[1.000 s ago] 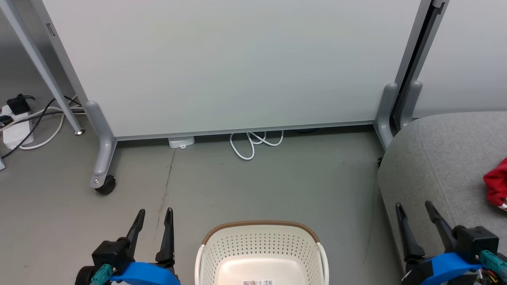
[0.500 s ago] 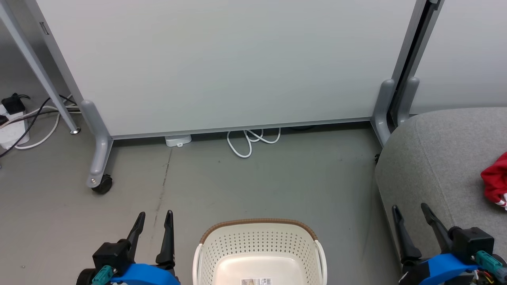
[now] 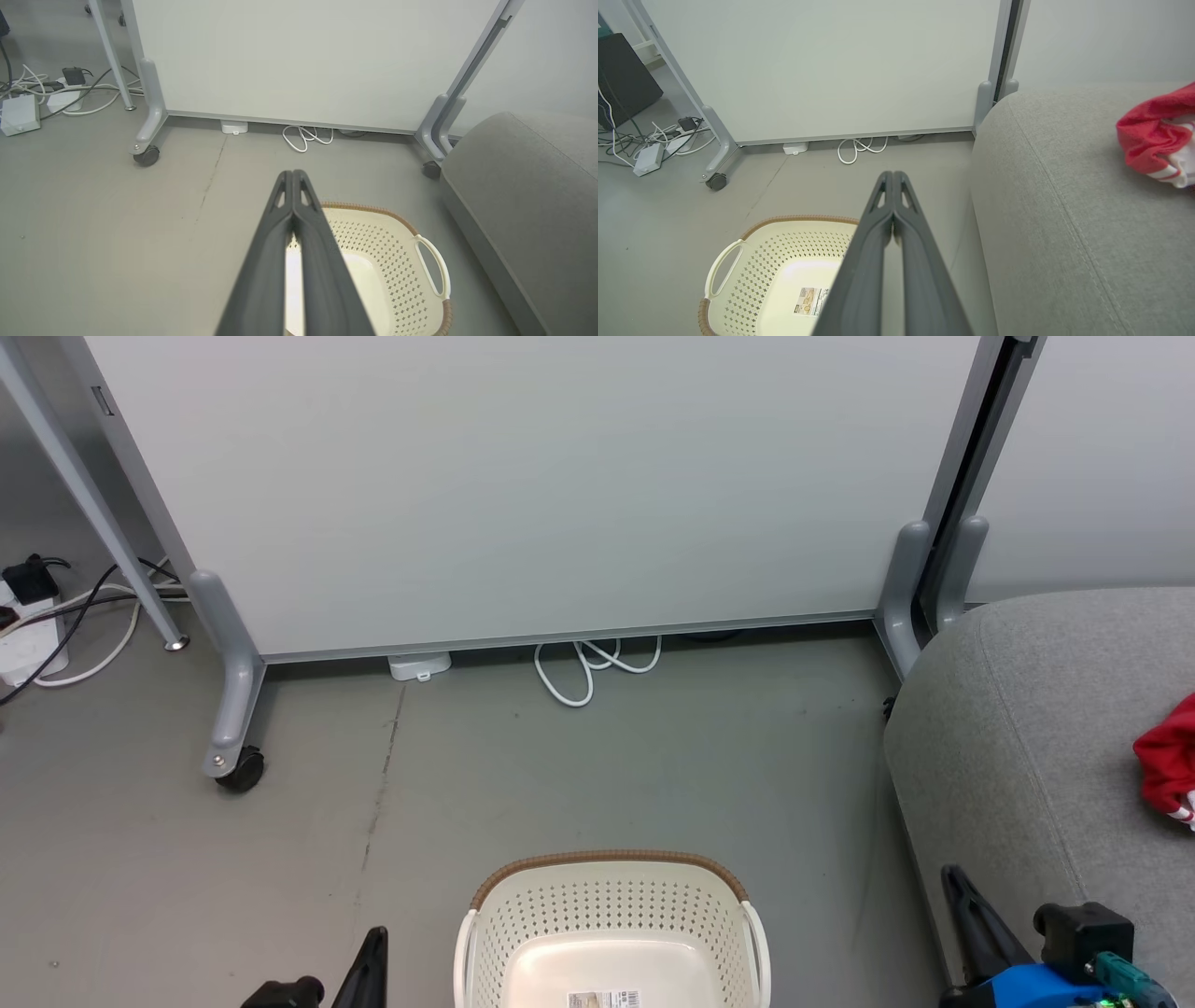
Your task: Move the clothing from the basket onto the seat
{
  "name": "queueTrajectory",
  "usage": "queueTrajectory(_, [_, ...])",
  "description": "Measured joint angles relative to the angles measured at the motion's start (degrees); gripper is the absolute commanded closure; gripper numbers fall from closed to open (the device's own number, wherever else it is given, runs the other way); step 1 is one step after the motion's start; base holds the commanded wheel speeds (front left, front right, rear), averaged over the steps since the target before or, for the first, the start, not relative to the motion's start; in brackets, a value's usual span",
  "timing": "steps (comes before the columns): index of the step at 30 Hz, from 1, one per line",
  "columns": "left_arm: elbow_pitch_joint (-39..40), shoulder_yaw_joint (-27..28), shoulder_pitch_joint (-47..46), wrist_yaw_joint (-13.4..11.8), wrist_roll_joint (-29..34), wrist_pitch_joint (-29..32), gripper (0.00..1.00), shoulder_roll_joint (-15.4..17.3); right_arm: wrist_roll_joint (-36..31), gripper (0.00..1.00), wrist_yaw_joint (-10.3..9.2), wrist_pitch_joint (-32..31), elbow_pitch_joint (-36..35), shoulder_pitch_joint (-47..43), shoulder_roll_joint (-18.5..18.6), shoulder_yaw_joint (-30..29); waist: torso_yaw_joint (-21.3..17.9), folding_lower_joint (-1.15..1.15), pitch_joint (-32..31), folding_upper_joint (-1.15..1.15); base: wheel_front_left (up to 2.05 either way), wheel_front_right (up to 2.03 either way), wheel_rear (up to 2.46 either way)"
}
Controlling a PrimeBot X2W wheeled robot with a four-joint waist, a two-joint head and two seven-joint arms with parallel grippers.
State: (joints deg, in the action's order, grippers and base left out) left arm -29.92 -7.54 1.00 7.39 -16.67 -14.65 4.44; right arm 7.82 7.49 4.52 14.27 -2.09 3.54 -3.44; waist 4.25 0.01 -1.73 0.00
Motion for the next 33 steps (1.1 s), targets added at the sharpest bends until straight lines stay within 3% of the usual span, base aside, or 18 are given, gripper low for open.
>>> queueTrajectory(33, [4.9,5.0,-1.2,0.0,-27.8,7.9,1.0,-0.7,30.9,1.0,-0.01,-4.1,0.9,1.7,-0.3,-1.0,-1.1,0.0,0.5,0.0,0.0,0.0,0.0])
